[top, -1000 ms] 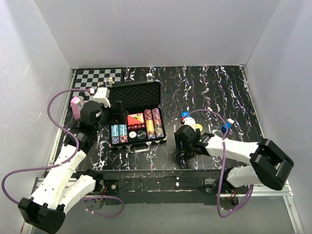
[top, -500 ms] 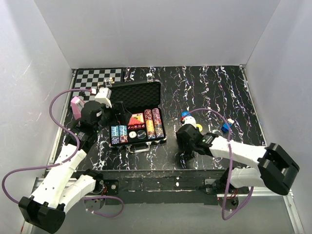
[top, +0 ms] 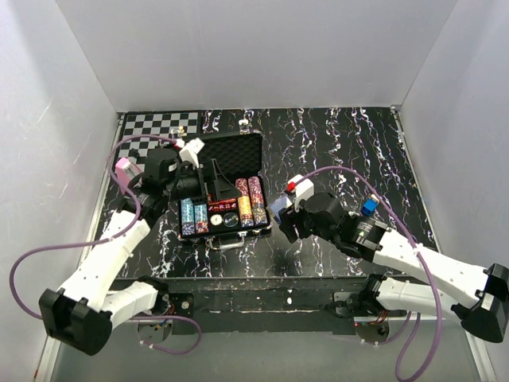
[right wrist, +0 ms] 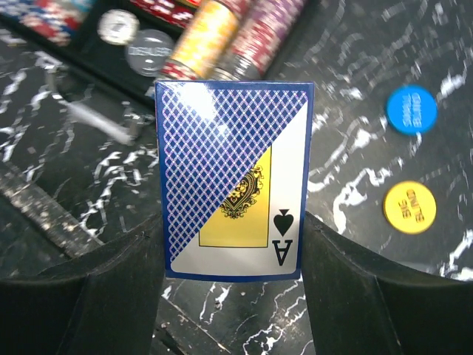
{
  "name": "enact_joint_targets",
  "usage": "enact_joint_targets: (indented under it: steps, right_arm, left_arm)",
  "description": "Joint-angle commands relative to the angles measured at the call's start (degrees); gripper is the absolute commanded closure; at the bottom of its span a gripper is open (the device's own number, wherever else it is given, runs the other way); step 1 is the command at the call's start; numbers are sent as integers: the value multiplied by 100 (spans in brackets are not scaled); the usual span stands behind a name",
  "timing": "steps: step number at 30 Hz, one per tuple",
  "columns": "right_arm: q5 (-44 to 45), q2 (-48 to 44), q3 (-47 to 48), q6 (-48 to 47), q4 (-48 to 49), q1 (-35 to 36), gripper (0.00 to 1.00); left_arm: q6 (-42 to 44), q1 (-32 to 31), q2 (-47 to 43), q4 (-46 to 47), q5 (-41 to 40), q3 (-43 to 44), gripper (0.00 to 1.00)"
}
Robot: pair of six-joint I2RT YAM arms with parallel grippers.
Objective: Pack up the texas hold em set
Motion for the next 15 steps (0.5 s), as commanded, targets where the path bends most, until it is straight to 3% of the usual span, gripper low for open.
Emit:
enact_joint_targets:
  steps: [1, 7, 15]
  right_arm:
    - [-456, -65, 691, -836, 165, 299, 67]
    - [-368, 67, 1060, -1231, 208, 817, 68]
    - [-465, 410, 1474, -1574, 322, 1055, 68]
  left_arm:
    - [-529, -69, 392, 165, 1584, 171, 2]
    - [-687, -210, 779, 315, 2042, 145, 2]
    - [-898, -543, 875, 588, 2033, 101, 2]
